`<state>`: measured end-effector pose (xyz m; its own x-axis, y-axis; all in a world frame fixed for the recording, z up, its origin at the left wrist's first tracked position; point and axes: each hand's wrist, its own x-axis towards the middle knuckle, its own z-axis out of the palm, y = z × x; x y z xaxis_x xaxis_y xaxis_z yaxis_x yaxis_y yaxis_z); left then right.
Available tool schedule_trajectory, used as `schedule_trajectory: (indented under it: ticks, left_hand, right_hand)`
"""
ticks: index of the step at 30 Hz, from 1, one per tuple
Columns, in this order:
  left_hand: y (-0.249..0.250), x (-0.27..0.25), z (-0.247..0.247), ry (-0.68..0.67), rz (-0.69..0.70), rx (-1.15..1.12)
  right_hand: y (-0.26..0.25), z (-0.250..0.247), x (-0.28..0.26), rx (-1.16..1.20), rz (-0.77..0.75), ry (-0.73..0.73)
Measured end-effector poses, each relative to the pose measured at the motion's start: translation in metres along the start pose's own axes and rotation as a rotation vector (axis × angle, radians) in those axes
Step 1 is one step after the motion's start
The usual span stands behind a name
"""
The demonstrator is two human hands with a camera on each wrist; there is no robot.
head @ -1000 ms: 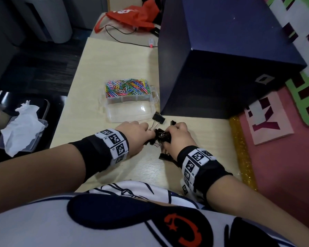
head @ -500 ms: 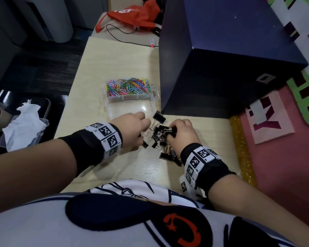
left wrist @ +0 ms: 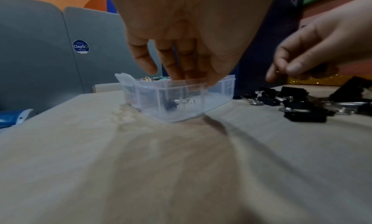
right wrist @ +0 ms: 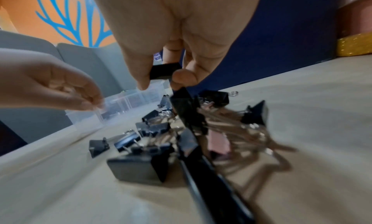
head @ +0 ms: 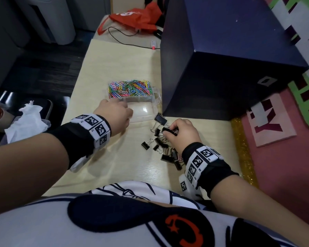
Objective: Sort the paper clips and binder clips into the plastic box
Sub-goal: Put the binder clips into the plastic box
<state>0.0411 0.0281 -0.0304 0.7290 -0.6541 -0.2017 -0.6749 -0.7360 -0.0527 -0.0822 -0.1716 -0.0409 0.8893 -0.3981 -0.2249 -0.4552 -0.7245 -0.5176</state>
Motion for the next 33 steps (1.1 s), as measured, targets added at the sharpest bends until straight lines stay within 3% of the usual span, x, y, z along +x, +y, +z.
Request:
schedule_trajectory:
  ticks: [6,10,14,17,23,33]
  left_hand:
    - [0.005,-0.006,0.002,-0.036,0.089,0.007]
    - [0.005,-0.009,0.002,-0.029,0.074,-0.019]
    - [0.004,-0.01,0.001,-0.006,0.009,-0.025]
    - [-0.001,-0.011,-0.001,-0.005,-0.047,-0.03]
    - [-0.007,-0.009,-0.002,-0.013,-0.111,-0.001]
    - [-0.005,-0.008,-0.006,-0.043,-0.139,-0.035]
  right_hand:
    - [-0.036,-0.004,0.012,0.086,-0.088,-0.007]
    - [-0.06,-0.002,0.023,0.179,-0.102,-0.045]
    - [-0.055,-0.007,0.029,0.002,-0.053,-0.035]
    - [-0.04,-0.008,0.032,-0.217,0.036,-0.16]
    - [-0.027,0.002,0.025,-0.401,-0.115,-0.383]
    - [-0.029,0.004,0.012,-0.352,-0.18,-0.264]
